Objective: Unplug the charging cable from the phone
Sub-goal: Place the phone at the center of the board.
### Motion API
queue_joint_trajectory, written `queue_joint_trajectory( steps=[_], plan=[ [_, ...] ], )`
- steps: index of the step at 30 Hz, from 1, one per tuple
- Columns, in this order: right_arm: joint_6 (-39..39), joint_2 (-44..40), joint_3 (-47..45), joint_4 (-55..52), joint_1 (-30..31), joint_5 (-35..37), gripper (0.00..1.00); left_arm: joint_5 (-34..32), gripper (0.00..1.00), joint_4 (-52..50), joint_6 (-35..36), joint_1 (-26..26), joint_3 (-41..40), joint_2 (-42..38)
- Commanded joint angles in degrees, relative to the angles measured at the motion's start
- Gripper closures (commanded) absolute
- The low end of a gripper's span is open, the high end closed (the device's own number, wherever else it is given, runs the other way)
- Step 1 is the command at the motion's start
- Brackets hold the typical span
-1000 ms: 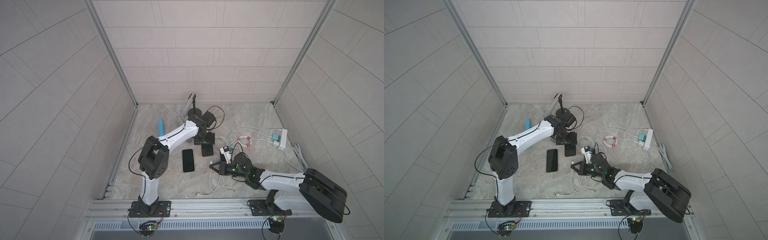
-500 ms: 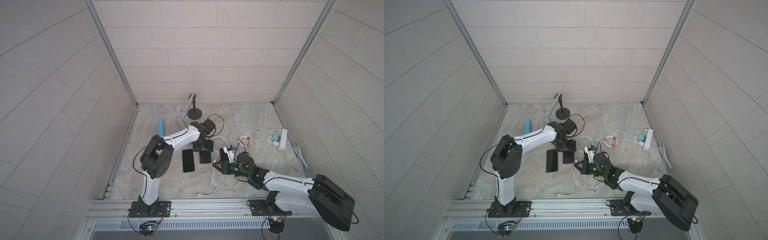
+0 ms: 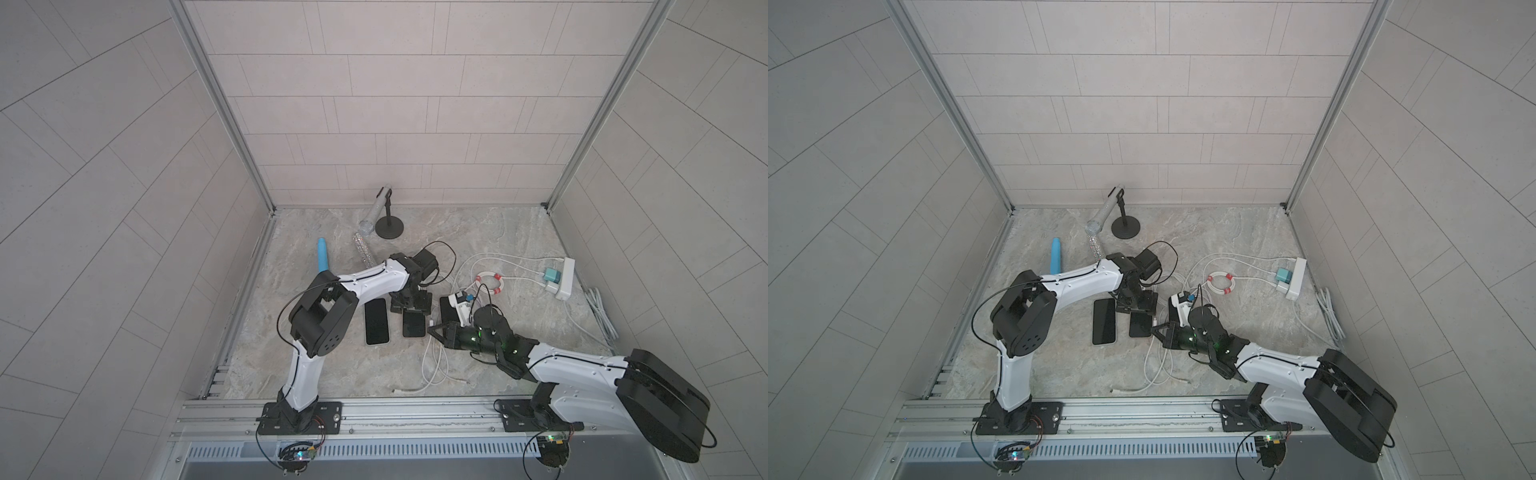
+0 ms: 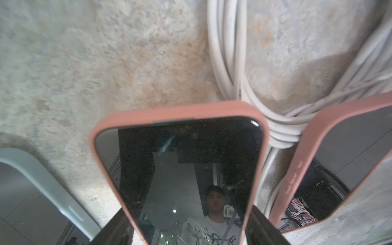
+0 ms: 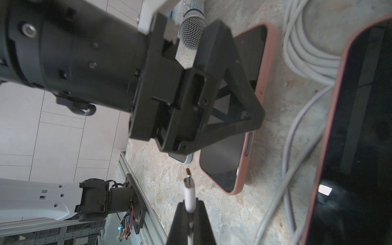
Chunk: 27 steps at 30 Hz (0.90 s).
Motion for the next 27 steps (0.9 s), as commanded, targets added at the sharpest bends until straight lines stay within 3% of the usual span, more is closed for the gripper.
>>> queue_joint_trajectory(
  steps=[1,10,15,20,27],
  plan=[
    [0.02,-0.46,-0.64,-0.48,-0.19,1.04,0.97,0.06,1.0,0.22,-0.89,-0.25,-1.07,0.81],
    [0.49,0.48,-0.72,-0.24,-0.48,1.39,0.92,-0.27,1.0,0.7,-1.57,-0.27,-2.31,1.17],
    [0.77,0.94,-0.71,-0.13,-0.62,1.39,0.85,-0.53,0.99,0.71,-1.78,-0.32,-2.17,1.47],
    [1.27,1.08,-0.47,0.05,-0.72,1.19,0.76,-0.22,0.89,0.41,-1.86,-0.24,-1.58,1.54],
    [1.3,0.98,0.14,-0.51,-0.71,0.61,0.67,-0.28,0.61,0.06,-1.59,-0.25,-1.01,1.52]
  ],
)
